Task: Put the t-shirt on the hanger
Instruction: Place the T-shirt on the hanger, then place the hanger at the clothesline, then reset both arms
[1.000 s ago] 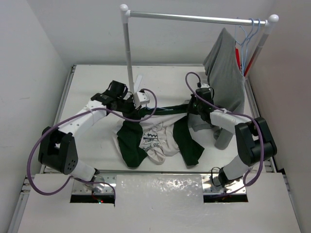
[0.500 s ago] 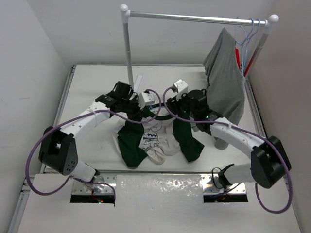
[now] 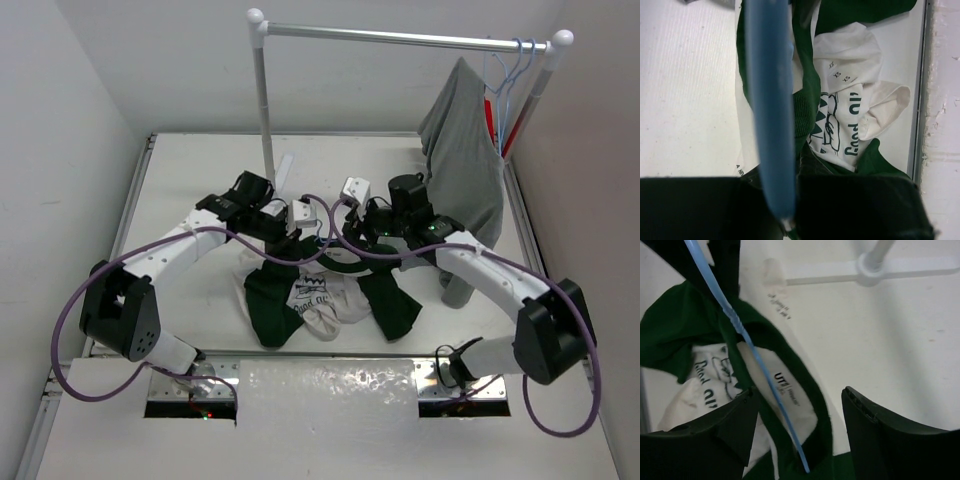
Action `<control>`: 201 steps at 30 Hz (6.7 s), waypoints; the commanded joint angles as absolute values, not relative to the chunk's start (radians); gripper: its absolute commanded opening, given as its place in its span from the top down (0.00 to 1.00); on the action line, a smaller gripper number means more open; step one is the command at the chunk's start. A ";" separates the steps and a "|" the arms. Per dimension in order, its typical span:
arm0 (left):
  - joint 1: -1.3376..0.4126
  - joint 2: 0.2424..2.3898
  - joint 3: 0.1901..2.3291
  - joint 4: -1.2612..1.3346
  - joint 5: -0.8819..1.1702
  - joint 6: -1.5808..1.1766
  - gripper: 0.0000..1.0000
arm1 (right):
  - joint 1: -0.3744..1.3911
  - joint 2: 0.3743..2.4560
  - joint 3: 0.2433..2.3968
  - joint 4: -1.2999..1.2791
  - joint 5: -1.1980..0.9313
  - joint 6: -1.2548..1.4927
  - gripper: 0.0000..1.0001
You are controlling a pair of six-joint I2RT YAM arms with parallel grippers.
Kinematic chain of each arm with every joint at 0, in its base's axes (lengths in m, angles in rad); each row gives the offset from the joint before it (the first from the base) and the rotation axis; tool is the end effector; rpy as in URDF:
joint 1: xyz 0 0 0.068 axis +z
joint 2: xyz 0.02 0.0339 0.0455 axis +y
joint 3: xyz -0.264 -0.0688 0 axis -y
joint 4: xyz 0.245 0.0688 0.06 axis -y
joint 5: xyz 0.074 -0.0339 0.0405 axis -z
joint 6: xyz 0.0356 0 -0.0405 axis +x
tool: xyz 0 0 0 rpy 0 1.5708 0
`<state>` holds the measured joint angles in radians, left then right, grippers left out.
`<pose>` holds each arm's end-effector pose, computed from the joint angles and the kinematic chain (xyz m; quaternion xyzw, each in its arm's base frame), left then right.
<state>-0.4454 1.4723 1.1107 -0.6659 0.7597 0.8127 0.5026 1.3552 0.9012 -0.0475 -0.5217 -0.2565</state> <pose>0.2566 -0.1497 0.2602 0.6068 0.6649 -0.3057 0.3102 0.2561 0.1610 0.2674 -0.4301 0.7235 0.2807 0.4613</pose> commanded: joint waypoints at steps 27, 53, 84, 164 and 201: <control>-0.147 1.413 1.198 -0.796 0.821 1.013 0.43 | 0.505 1.068 0.801 -0.173 -0.267 -0.130 1.00; -0.348 1.503 0.837 0.044 0.607 0.276 0.09 | 0.506 0.948 1.057 -0.268 -0.081 0.061 1.00; -0.264 1.635 1.055 -0.052 0.443 0.275 0.41 | 0.506 0.807 1.089 -0.388 0.103 0.113 1.00; -0.213 1.387 1.086 -0.335 0.344 0.302 0.05 | 0.285 0.847 1.246 -0.160 -0.526 0.383 0.01; 0.034 1.362 0.658 0.123 0.258 0.256 0.05 | 0.535 1.020 0.214 0.265 0.446 0.092 0.01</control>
<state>0.0227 1.3617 0.6697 0.0349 0.2577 0.2634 0.5423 1.0874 0.2554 0.1497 0.4061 0.1192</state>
